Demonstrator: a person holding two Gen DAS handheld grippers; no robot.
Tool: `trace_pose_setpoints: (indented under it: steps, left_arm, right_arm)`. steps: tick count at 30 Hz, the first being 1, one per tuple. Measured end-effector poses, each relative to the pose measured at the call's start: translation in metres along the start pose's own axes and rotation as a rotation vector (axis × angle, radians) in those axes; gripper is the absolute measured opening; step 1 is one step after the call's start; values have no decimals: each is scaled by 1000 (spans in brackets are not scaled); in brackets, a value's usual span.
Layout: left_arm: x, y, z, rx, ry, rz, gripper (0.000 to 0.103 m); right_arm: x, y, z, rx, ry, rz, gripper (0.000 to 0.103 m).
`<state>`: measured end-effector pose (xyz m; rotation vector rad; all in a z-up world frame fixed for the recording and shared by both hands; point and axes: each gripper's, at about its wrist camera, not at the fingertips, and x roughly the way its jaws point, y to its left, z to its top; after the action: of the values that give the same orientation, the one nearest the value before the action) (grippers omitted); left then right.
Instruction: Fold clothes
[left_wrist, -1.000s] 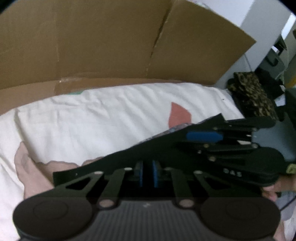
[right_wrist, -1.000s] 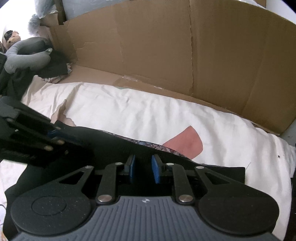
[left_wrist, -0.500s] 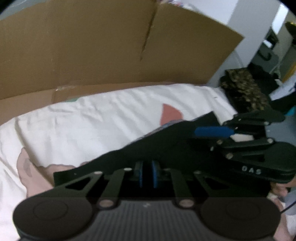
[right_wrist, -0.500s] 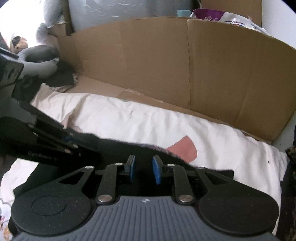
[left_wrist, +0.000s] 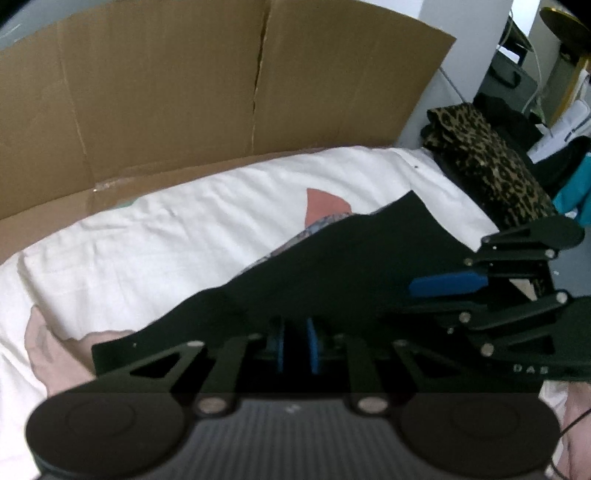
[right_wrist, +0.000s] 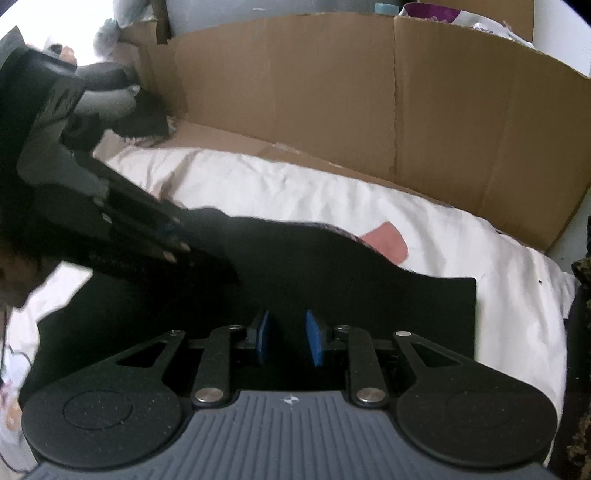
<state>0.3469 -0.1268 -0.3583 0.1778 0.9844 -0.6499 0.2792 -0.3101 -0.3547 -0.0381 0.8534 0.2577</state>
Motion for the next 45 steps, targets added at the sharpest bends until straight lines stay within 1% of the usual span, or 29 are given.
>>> trace_pose_setpoints:
  steps: [4, 7, 8, 9, 10, 12, 14, 17, 19, 20, 24, 25, 26, 27, 28, 29, 31, 33, 37, 39, 40, 43, 45]
  left_arm:
    - [-2, 1, -1, 10, 3, 0, 13]
    - [-10, -1, -3, 24, 10, 29, 13]
    - [-17, -2, -5, 28, 2, 41, 17]
    - [-24, -3, -6, 33, -5, 52, 23]
    - [-30, -4, -8, 37, -13, 60, 24]
    - [-42, -5, -14, 35, -14, 41, 25]
    - [-49, -4, -20, 12, 5, 18, 28]
    - [-55, -5, -28, 4, 34, -15, 30]
    - [-55, -8, -34, 23, 43, -16, 33]
    - [-55, -10, -37, 31, 49, -16, 36]
    - [-45, -9, -49, 26, 103, -10, 37]
    - [-42, -8, -52, 24, 120, -6, 37]
    - [-37, -6, -55, 31, 146, 14, 40]
    - [-33, -5, -57, 39, 168, 39, 40]
    - [-32, -1, -58, 34, 176, 45, 40]
    - [-31, 3, -59, 12, 177, 35, 41]
    - [-32, 9, -59, -10, 183, 42, 42]
    - [-33, 11, -60, 1, 183, 69, 48]
    - [-39, 18, -62, -17, 198, 85, 46]
    - [-44, 19, -64, -18, 208, 94, 40]
    - [-46, 20, -65, -24, 211, 91, 40]
    - [-57, 24, -65, -67, 214, 59, 39]
    - [-65, 22, -64, -77, 209, 15, 39]
  right_arm:
    - [-2, -8, -10, -8, 23, -28, 31]
    - [-5, -16, -19, -9, 36, -46, 31]
    - [-7, -20, -20, -4, 38, -44, 31]
    - [-9, -24, -22, 4, 40, -46, 31]
    - [-13, -28, -23, 16, 42, -55, 30]
    - [-20, -35, -24, 41, 46, -74, 31]
    - [-27, -42, -25, 62, 48, -89, 31]
    - [-38, -38, -28, 54, 39, -67, 32]
    - [-45, -35, -29, 49, 34, -53, 36]
    - [-49, -34, -30, 46, 31, -46, 37]
    - [-54, -22, -34, 25, 34, -9, 41]
    - [-52, -18, -36, 25, 43, 7, 42]
    - [-49, -15, -39, 24, 53, 18, 44]
    - [-44, -13, -42, 18, 67, 17, 45]
    - [-39, -11, -46, 13, 81, 16, 46]
    - [-35, -9, -49, 7, 90, 15, 46]
    - [-33, -7, -53, -9, 87, 11, 47]
    - [-33, -8, -54, -14, 87, 10, 47]
    - [-40, -15, -59, -4, 93, 13, 48]
    - [-44, -18, -62, -6, 100, 8, 48]
    - [-46, -18, -63, -8, 104, 0, 48]
    - [-54, -23, -64, 19, 113, -26, 48]
    - [-61, -26, -65, 45, 116, -42, 48]
